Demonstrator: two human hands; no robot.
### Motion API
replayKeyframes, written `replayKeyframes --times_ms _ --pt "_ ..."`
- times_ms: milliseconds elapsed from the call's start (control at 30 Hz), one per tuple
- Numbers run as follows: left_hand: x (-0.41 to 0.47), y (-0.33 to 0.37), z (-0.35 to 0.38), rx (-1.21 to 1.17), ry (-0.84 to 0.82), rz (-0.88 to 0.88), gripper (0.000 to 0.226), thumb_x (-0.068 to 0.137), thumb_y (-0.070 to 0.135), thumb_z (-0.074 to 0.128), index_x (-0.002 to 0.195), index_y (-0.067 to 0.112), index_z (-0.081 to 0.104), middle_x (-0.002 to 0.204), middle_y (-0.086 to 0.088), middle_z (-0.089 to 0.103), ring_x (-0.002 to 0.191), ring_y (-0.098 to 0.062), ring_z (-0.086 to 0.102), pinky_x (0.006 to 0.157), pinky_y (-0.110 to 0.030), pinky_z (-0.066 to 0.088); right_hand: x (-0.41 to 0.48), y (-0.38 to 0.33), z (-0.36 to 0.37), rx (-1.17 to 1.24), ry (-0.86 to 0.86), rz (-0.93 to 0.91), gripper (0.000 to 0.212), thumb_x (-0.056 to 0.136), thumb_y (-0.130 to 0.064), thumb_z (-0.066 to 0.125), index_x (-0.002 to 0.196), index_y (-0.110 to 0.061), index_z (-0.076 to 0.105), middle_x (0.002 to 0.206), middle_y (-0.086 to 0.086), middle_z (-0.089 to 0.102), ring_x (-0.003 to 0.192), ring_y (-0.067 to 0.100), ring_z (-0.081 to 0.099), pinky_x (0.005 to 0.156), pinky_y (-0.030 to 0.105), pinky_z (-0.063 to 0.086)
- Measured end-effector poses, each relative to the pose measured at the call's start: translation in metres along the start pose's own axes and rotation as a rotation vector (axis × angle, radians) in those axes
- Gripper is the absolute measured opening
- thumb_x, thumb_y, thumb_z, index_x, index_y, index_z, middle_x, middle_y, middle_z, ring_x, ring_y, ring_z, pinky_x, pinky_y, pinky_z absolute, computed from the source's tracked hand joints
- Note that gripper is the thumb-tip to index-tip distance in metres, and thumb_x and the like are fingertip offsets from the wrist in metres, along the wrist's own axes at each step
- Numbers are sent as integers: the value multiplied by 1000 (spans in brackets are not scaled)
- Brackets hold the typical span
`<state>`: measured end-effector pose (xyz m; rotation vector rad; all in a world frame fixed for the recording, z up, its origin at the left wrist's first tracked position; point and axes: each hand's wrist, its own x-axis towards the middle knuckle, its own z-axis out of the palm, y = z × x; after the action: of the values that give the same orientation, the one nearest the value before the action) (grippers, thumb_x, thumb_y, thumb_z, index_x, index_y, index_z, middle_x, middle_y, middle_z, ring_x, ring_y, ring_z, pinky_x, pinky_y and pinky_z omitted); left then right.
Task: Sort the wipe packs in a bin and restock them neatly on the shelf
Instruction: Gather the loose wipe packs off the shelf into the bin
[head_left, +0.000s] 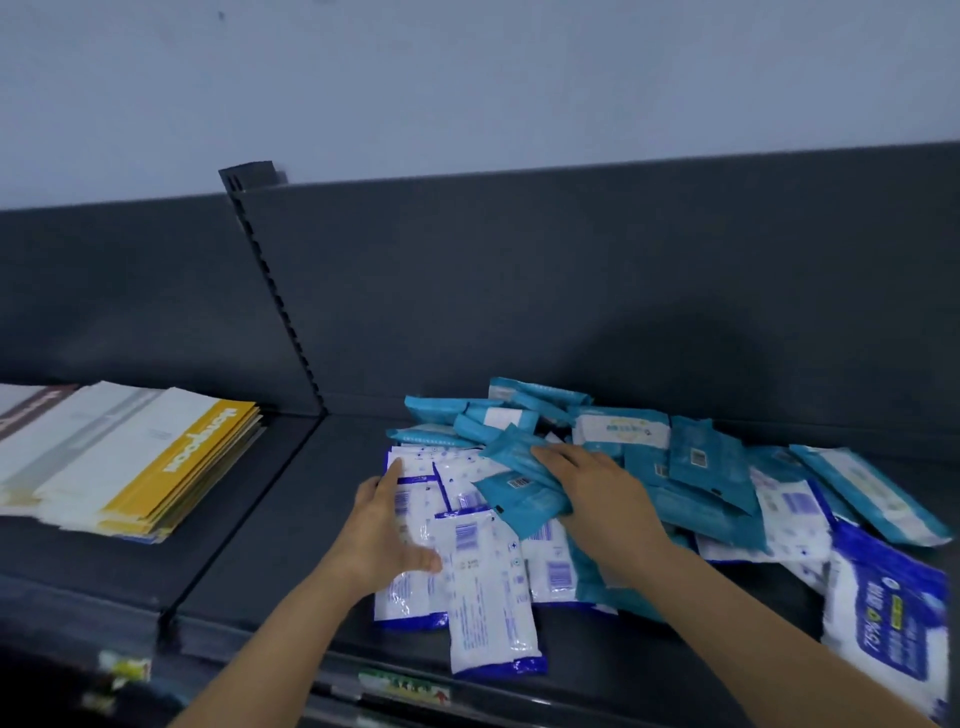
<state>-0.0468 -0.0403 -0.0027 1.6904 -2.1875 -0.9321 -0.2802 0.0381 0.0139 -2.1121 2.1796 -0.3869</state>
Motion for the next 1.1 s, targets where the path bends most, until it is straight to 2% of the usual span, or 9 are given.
replayKeyframes --times_ms 167,300,433,533,700,867,967,1033,1100 --pt "1 -4 1 -180 82 -63 119 55 20 92 148 28 19 141 2 37 120 -13 44 105 -31 38 0 1 -1 11 -28 -11 71 89 -40 56 148 -33 18 151 -11 24 129 19 34 101 35 39" --pt "-2 -6 1 -449 226 -163 119 56 7 91 147 30 18 107 5 60 104 -19 59 89 -39 52 -3 0 -3 -10 -149 -17 95 78 -51 65 149 -31 5 154 -10 9 137 21 18 110 42 28" --pt "-5 -1 -3 -526 301 -181 122 56 7 90 147 34 14 94 11 56 99 -21 61 86 -45 54 -15 -2 1 -81 -146 35 95 81 -32 64 148 -35 -3 154 -13 -4 140 23 9 112 48 25" --pt "-6 2 -9 -574 335 -178 126 56 8 90 149 33 9 103 6 57 103 -21 60 89 -45 52 -18 -1 2 -74 -67 64 87 84 -19 60 148 -36 5 155 -8 6 135 24 20 105 37 38" --pt "-6 7 -16 -599 343 -185 131 56 9 91 150 35 2 91 15 52 102 -20 59 93 -48 50 -21 6 -5 -27 4 87 68 88 -25 55 147 -37 22 147 -8 31 122 19 44 95 29 43" --pt "-5 12 -11 -694 359 -223 130 62 9 88 151 29 -5 92 10 52 100 -18 55 99 -48 45 -25 15 -28 404 207 279 41 92 -24 55 132 -21 48 101 1 63 74 15 57 63 27 43" --pt "-6 15 -5 -693 428 -212 98 74 8 80 148 17 16 98 7 55 101 -18 54 93 -43 46 -33 27 -45 349 317 308 38 96 -27 49 133 -22 42 99 0 61 81 22 58 67 34 47" --pt "-7 19 -4 -636 458 -160 55 79 14 76 125 13 45 106 0 63 96 -23 62 78 -38 53 -41 37 -53 231 362 309 42 96 -28 46 137 -30 37 113 0 61 96 24 58 76 37 49" --pt "-11 27 -5 -594 470 -63 29 83 18 72 105 15 54 97 0 66 90 -21 64 71 -34 52 -51 45 -54 37 387 339 47 93 -25 53 137 -31 41 115 2 62 103 26 58 85 44 48"
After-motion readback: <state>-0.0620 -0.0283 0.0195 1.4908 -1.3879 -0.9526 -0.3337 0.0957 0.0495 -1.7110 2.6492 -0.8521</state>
